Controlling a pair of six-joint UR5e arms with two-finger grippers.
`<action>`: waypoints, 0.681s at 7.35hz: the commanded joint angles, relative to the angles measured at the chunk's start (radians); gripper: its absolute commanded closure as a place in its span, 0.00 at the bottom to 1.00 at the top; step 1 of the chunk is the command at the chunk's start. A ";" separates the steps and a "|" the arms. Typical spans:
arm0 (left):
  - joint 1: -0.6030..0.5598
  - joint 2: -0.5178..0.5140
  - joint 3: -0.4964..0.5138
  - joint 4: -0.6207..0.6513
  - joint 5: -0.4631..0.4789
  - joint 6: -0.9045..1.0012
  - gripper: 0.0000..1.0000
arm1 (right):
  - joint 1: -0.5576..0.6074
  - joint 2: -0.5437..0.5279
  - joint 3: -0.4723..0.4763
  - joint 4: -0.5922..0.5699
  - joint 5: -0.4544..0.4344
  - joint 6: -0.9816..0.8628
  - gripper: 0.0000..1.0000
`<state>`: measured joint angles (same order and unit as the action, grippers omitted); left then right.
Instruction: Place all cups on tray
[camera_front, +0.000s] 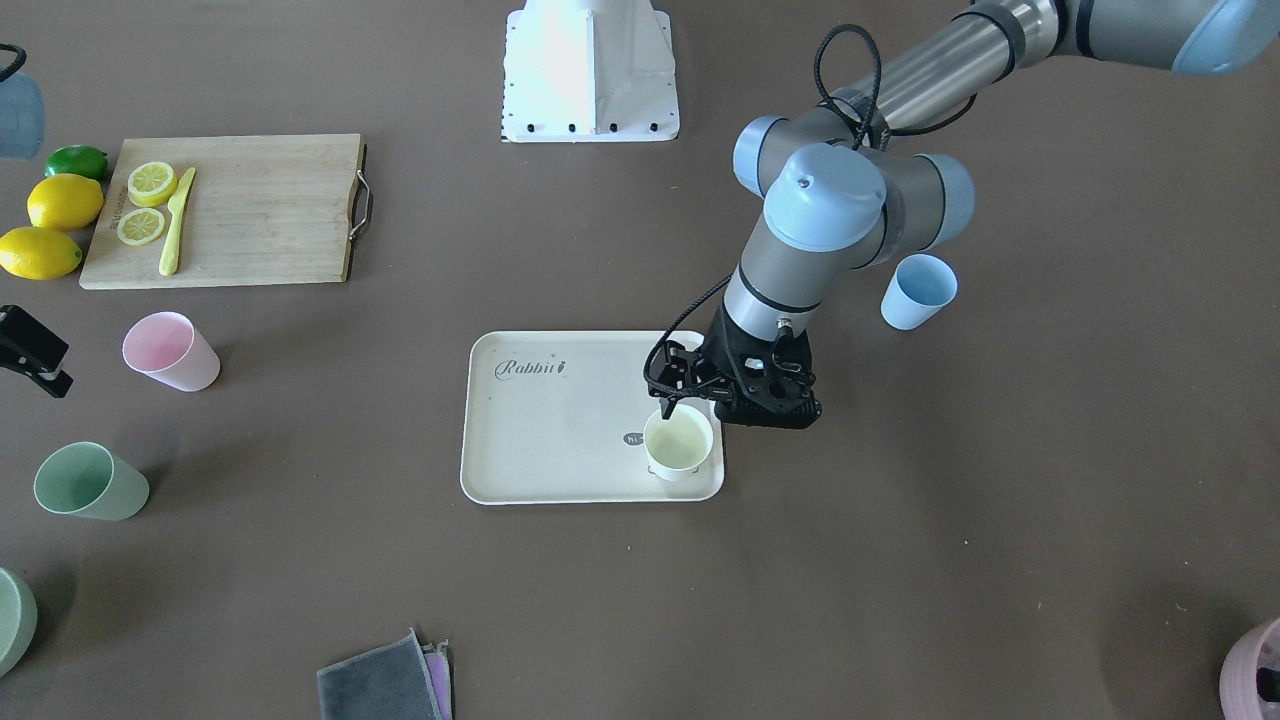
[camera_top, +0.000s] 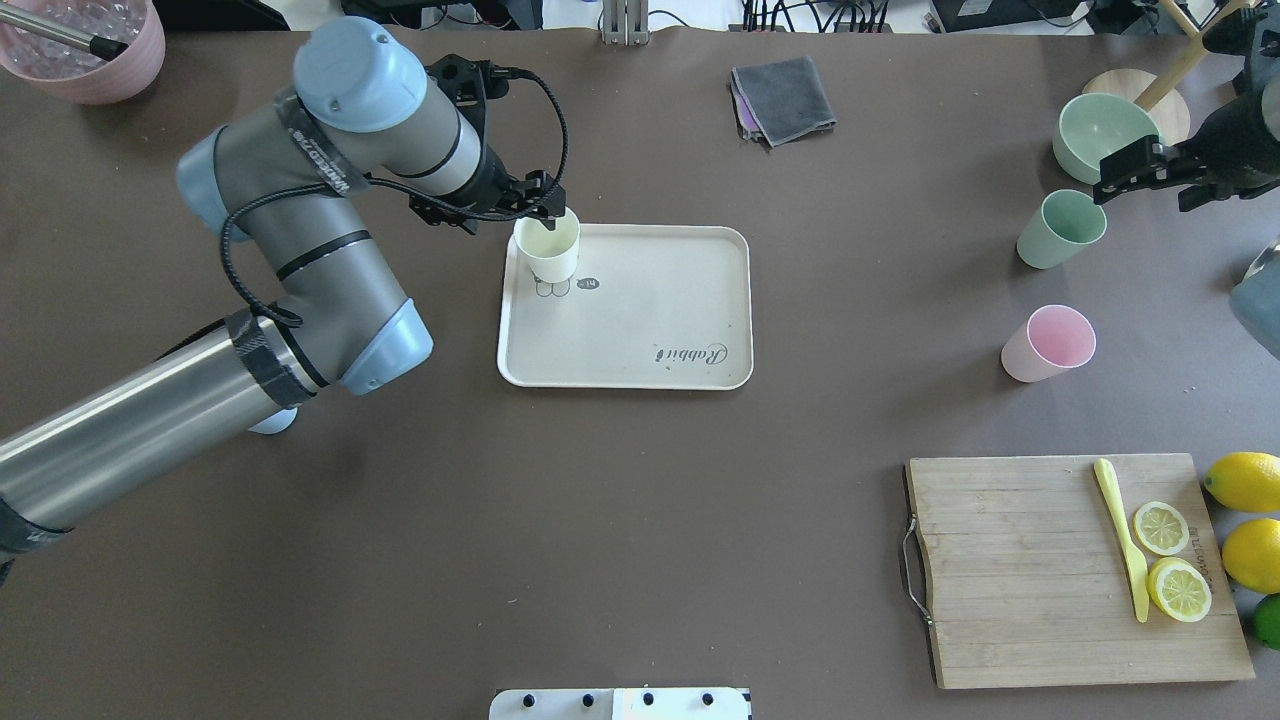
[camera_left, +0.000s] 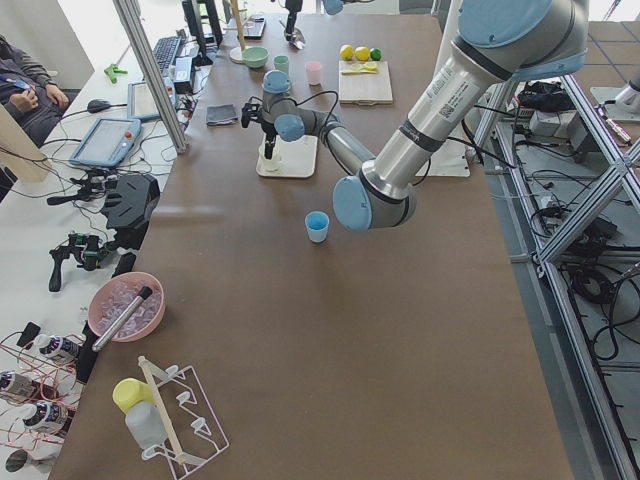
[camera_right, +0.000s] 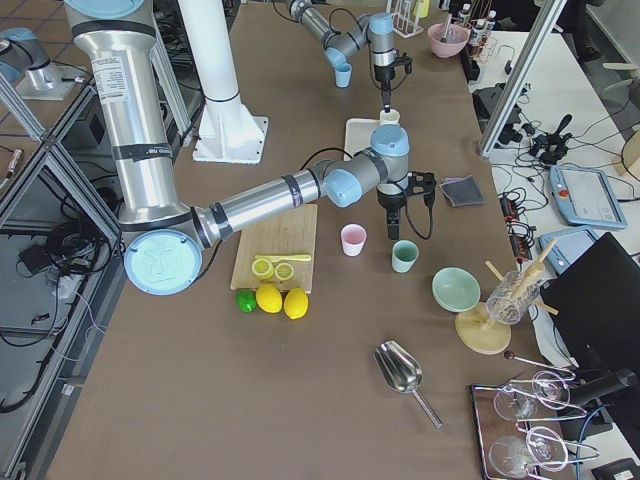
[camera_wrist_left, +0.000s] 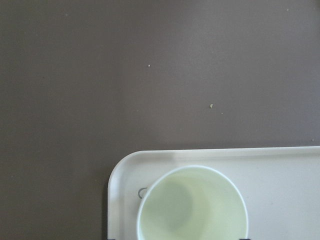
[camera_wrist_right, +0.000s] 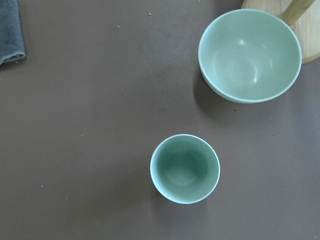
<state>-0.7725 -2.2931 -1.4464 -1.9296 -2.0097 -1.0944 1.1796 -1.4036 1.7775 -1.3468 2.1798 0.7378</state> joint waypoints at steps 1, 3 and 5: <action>-0.071 0.159 -0.182 0.070 -0.072 0.089 0.02 | 0.000 0.000 0.000 0.000 0.000 0.000 0.00; -0.083 0.341 -0.372 0.155 -0.073 0.217 0.02 | 0.002 -0.008 0.002 0.000 0.002 0.000 0.00; -0.088 0.548 -0.457 0.121 -0.076 0.423 0.02 | 0.002 -0.008 0.002 0.000 0.000 0.000 0.00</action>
<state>-0.8557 -1.8766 -1.8406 -1.7918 -2.0840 -0.7998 1.1811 -1.4104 1.7793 -1.3469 2.1808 0.7378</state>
